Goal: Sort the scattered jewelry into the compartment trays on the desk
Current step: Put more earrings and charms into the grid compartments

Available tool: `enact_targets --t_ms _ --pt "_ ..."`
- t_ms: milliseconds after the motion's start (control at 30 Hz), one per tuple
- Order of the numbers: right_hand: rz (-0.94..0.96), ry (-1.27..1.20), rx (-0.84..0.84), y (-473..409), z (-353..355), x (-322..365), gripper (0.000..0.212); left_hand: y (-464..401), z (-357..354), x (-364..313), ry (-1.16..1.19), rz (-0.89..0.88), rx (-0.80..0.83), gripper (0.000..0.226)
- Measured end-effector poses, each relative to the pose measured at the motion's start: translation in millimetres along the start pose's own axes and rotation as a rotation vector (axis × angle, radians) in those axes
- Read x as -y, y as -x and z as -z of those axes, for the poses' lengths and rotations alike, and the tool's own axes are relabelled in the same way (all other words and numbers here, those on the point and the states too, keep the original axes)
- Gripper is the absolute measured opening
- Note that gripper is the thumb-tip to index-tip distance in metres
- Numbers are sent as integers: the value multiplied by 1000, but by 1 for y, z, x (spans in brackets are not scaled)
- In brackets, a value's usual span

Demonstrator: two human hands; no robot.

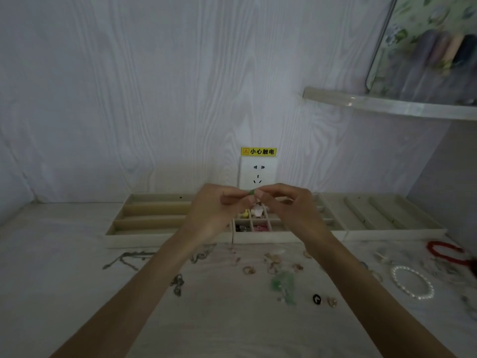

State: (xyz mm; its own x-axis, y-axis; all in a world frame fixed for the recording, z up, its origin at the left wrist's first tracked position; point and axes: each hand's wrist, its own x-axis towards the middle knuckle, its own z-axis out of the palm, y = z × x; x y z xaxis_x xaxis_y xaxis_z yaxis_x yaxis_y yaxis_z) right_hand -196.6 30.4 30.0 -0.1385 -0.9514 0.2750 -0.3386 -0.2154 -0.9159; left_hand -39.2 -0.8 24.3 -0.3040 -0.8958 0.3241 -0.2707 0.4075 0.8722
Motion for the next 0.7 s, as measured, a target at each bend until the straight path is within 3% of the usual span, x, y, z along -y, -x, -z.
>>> enact_targets --t_ms 133,300,433,700 --pt "-66 23 -71 -28 20 -4 8 -39 -17 -1 -295 -104 -43 19" --pt "-114 31 -21 -56 42 -19 16 -70 -38 0 -430 -184 -56 18" --pt "-118 105 18 -73 49 -41 19 -86 -43 13 -553 -160 63 20" --pt "-60 454 137 -96 50 -71 12 -97 -57 36 -1015 -211 399 39"
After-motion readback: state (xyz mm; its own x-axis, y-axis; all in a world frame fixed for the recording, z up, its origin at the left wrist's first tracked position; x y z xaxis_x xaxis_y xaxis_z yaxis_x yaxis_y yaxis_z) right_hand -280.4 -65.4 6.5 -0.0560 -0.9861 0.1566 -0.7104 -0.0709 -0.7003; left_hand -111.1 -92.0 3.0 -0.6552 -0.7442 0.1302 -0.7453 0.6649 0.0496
